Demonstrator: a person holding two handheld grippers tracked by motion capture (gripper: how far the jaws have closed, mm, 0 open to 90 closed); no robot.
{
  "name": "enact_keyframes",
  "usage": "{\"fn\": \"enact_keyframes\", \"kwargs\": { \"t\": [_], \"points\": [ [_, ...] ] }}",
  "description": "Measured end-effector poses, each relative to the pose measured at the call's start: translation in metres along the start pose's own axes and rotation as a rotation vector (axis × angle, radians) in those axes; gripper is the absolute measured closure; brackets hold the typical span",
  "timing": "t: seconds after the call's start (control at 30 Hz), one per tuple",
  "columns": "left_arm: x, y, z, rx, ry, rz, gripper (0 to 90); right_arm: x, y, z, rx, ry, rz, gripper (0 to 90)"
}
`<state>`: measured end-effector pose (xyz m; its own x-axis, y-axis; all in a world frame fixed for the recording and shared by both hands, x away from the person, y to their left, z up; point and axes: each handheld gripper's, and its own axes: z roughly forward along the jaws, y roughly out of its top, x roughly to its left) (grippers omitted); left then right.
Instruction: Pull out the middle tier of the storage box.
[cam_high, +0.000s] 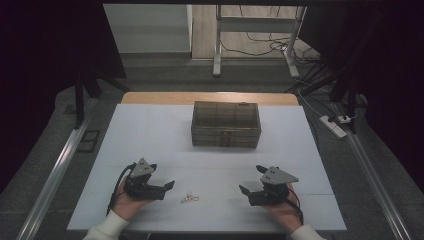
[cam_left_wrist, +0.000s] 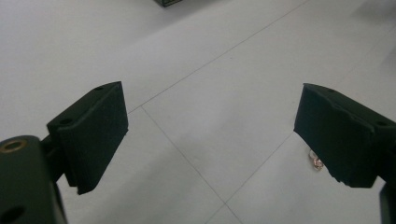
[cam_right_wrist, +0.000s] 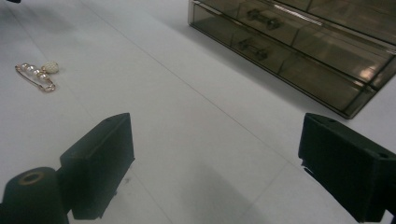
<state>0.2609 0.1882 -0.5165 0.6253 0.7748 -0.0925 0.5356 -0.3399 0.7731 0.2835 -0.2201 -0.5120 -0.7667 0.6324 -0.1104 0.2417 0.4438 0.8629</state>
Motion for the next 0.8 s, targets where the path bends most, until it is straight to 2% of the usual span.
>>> {"fn": "enact_keyframes", "kwargs": {
  "t": [0.17, 0.4, 0.43, 0.57, 0.67, 0.8],
  "points": [
    [0.0, 0.0, 0.0, 0.002, -0.002, 0.003, 9.6, 0.005, 0.002, 0.005, 0.015, 0.006, -0.019, 10.6],
    [0.0, 0.0, 0.0, 0.001, -0.013, -0.002, 9.6, 0.011, 0.005, 0.013, 0.02, -0.009, -0.036, 11.2],
    [0.0, 0.0, 0.0, 0.0, -0.01, -0.002, 9.6, 0.013, 0.006, 0.015, 0.022, -0.01, -0.055, 11.8],
    [0.0, 0.0, 0.0, 0.002, -0.008, -0.003, 9.6, 0.017, 0.007, 0.017, 0.031, -0.018, -0.078, 12.1],
    [0.0, 0.0, 0.001, 0.006, -0.006, 0.002, 9.6, 0.018, 0.008, 0.017, 0.023, -0.016, -0.077, 12.2],
    [0.0, 0.0, 0.001, 0.006, -0.003, 0.004, 9.6, 0.02, 0.009, 0.018, 0.024, -0.027, -0.105, 12.6]
  ]
}}
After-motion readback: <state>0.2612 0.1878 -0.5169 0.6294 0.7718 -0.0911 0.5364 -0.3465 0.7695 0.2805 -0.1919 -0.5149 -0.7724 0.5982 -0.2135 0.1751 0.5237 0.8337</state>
